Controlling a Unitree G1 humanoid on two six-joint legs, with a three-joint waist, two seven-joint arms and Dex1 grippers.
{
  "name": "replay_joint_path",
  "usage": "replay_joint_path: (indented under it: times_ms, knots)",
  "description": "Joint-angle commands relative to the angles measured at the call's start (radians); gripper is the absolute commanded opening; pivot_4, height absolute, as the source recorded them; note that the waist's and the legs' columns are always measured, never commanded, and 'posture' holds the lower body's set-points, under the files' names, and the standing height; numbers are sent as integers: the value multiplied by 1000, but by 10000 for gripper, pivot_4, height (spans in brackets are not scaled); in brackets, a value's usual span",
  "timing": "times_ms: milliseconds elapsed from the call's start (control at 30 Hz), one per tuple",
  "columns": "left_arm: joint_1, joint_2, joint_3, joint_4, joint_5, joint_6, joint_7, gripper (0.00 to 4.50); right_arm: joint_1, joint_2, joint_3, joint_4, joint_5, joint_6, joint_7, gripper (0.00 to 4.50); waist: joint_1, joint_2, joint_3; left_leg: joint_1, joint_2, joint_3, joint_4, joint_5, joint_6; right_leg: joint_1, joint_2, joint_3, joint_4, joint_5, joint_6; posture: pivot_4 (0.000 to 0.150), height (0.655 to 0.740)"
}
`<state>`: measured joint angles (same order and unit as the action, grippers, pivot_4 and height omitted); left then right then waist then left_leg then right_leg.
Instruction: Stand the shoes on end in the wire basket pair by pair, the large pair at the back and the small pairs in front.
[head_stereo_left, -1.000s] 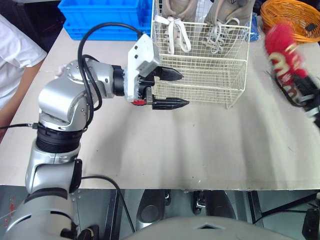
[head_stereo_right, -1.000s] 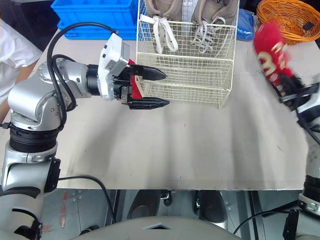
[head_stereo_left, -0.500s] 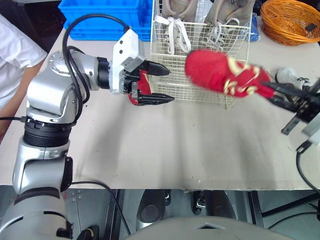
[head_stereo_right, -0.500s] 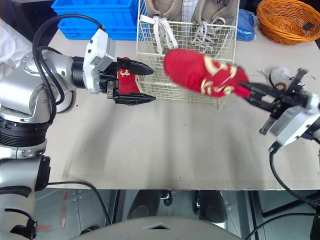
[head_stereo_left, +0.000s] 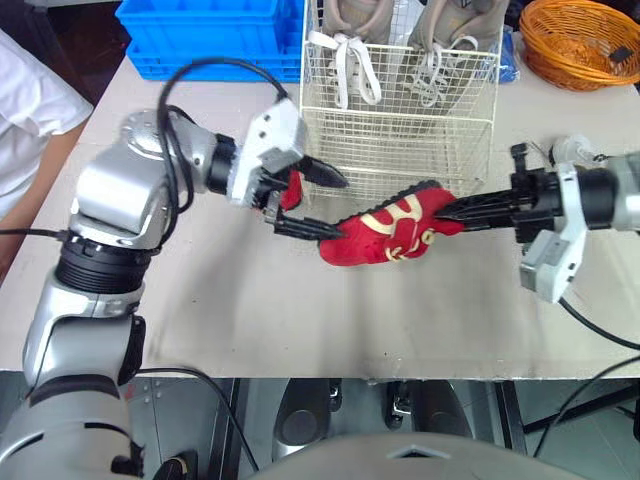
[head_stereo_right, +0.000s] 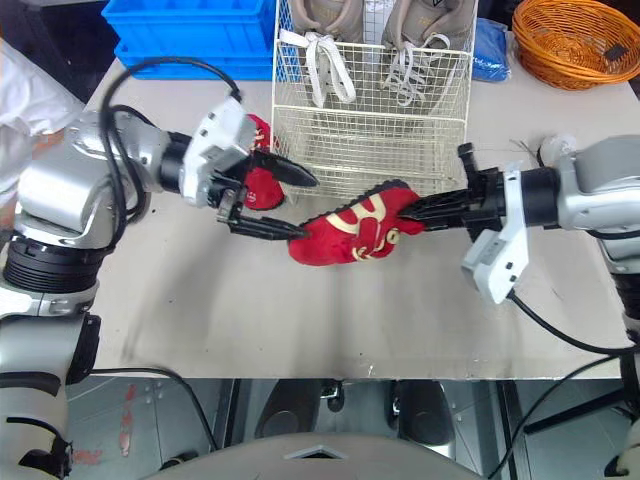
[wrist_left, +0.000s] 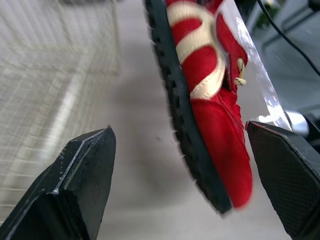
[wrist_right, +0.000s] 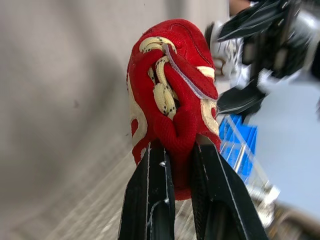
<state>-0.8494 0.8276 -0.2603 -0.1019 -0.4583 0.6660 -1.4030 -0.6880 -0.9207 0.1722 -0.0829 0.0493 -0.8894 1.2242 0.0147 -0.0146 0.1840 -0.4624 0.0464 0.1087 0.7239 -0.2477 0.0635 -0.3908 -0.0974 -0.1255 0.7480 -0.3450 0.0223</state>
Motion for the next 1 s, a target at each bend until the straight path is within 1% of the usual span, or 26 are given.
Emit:
replay_joint_path:
  times_ms: [33,167,267,300,333,367,433,500,533,567,600,633,667,700,733,767,800,833,933,967,1000]
  knots:
    - [-41,-12,-21,-3,24,4,-13,45000,-45,14,7,19,-23,-46,-40,111,0,0,0,0,0,0,0,0,0,0,0,0,0,0,0,1500,6860]
    - [-47,-39,-41,10,36,11,-13,45000,-58,27,19,35,-51,-65,-73,111,-2,0,0,0,0,0,0,0,0,0,0,0,0,0,0,1500,6860]
    - [-54,-47,-55,28,47,1,-33,37733,-61,31,19,44,-72,-75,-100,0,-2,0,0,0,0,0,0,0,0,0,0,0,0,0,0,1500,6860]
    - [-56,-50,-58,33,46,1,-43,32578,-61,33,17,48,-80,-78,-110,0,-2,0,0,0,0,0,0,0,0,0,0,0,0,0,0,1500,6860]
    - [-57,-51,-60,37,46,1,-51,28997,-62,33,16,52,-86,-81,-119,0,-2,0,0,0,0,0,0,0,0,0,0,0,0,0,0,1500,6860]
    - [-58,-54,-63,41,48,0,-58,23236,-62,32,15,57,-92,-86,-127,0,-2,0,0,0,0,0,0,0,0,0,0,0,0,0,0,1500,6860]
    - [-57,-57,-66,47,54,-5,-63,13836,-55,27,15,64,-96,-91,-140,0,-2,0,0,0,0,0,0,0,0,0,0,0,0,0,0,1500,6860]
    - [-52,-60,-62,48,58,-11,-66,6221,-39,17,14,64,-89,-87,-149,0,-2,0,0,0,0,0,0,0,0,0,0,0,0,0,0,1500,6860]
    - [-49,-62,-59,47,58,-12,-66,4591,-31,12,15,62,-81,-80,-151,7540,-2,0,0,0,0,0,0,0,0,0,0,0,0,0,0,1500,6860]
    - [-41,-67,-49,45,54,-16,-60,4582,-6,4,10,59,-52,-42,-150,10951,-2,0,0,0,0,0,0,0,0,0,0,0,0,0,0,1500,6860]
    - [-35,-69,-42,41,51,-18,-55,4582,11,-2,6,54,-30,-13,-150,16098,-1,0,0,0,0,0,0,0,0,0,0,0,0,0,0,1500,6860]
    - [-28,-73,-29,36,43,-18,-47,4581,38,-10,-1,41,5,39,-150,19906,0,0,0,0,0,0,0,0,0,0,0,0,0,0,0,1500,6860]
    - [-19,-79,-13,32,30,-9,-38,4581,72,-17,-18,22,45,133,-159,25543,0,0,0,0,0,0,0,0,0,0,0,0,0,0,0,1500,6860]
    - [-8,-85,6,27,17,-3,-28,4581,102,-27,-30,0,80,226,-163,29449,0,0,0,0,0,0,0,0,0,0,0,0,0,0,0,1500,6860]
    - [4,-94,30,19,-3,13,-10,4580,150,-47,-53,-33,139,356,-170,35063,-1,0,0,0,0,0,0,0,0,0,-1,0,0,0,0,1500,6860]
    - [15,-101,52,9,-20,23,4,4580,203,-72,-76,-71,207,488,-173,39283,0,0,0,0,0,0,0,0,0,0,-1,0,0,0,0,1500,6860]
    - [23,-105,66,0,-31,29,13,4579,240,-91,-94,-103,252,579,-174,44505,1,0,0,0,0,0,0,0,0,0,-1,0,0,0,0,1500,6860]
    - [30,-110,79,-7,-38,31,25,4579,277,-107,-114,-138,300,668,-176,45000,0,0,0,-1,0,-1,0,0,0,0,-1,-1,0,0,0,1500,6860]
    - [46,-147,115,-17,-58,45,92,4579,416,-136,-194,-317,639,1078,-294,45000,-1,0,0,-1,1,-2,0,0,0,1,-1,-1,0,0,-1,1500,6860]
    - [49,-161,120,-16,-58,43,109,4579,448,-143,-218,-374,772,1195,-345,45000,-2,0,0,0,1,-2,0,0,0,2,-1,-2,0,0,-1,1500,6860]
    - [51,-172,124,-16,-59,44,123,4579,465,-142,-239,-417,861,1269,-380,45000,-3,0,0,0,1,-3,0,0,0,3,-1,-2,0,0,-1,1500,6860]
